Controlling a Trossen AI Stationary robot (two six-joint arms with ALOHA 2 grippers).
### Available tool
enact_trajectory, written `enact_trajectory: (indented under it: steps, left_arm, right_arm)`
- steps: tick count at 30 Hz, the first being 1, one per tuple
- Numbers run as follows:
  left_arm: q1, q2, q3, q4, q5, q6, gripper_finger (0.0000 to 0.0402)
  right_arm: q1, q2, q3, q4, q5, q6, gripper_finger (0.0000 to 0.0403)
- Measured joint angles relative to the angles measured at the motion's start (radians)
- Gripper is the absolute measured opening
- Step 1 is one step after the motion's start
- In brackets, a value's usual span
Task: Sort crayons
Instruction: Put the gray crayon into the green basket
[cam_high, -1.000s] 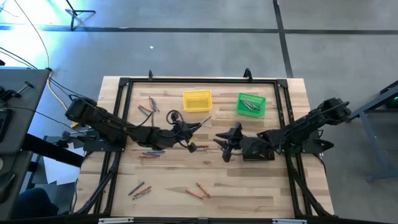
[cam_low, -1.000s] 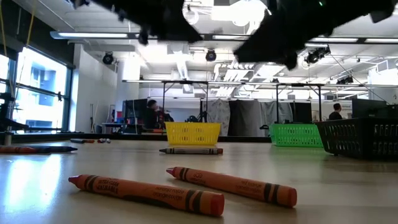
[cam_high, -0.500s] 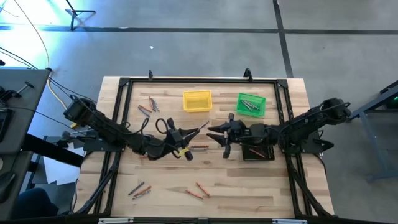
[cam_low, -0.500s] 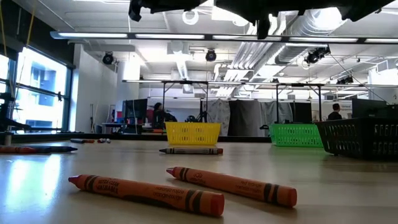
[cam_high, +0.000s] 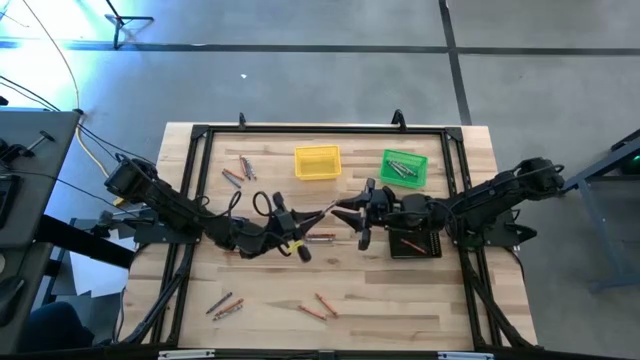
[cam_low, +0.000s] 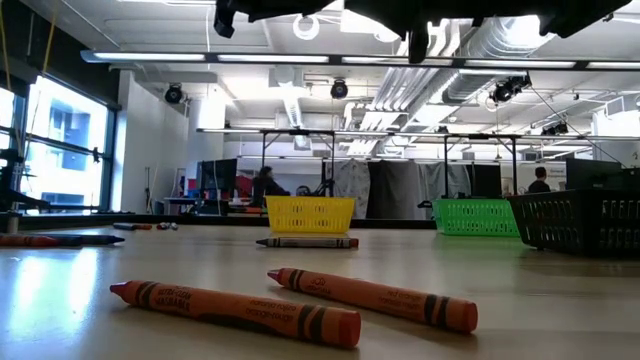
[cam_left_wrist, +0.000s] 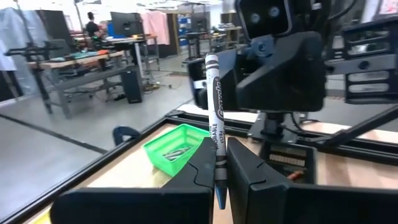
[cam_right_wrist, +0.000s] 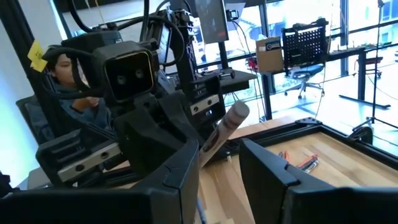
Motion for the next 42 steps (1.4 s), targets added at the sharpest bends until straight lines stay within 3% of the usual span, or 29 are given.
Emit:
enact_trajectory:
  steps: [21,24,29,39,42]
  left_arm:
    - [0.036,0.0,0.0,0.007,0.083,0.0,0.0001]
    - [0.036,0.0,0.0,0.007,0.082,0.001,0.0001]
    - [0.037,0.001,0.0,0.003,0.078,0.003,0.0001]
    - [0.037,0.001,0.0,0.005,0.066,0.004,0.0011]
    - [0.036,0.001,0.0,0.01,0.073,0.046,0.003]
  right_arm:
    - [-0.032,0.0,0.0,0.059,0.002,0.004,0.0108]
    - [-0.032,0.0,0.0,0.061,0.005,0.004,0.0086]
    - [-0.031,0.0,0.002,0.067,-0.004,0.007,0.0015]
    - [-0.038,0.0,0.002,0.061,0.004,0.03,0.0005]
    - [-0.065,-0.019,0.002,-0.018,0.088,0.023,0.0005]
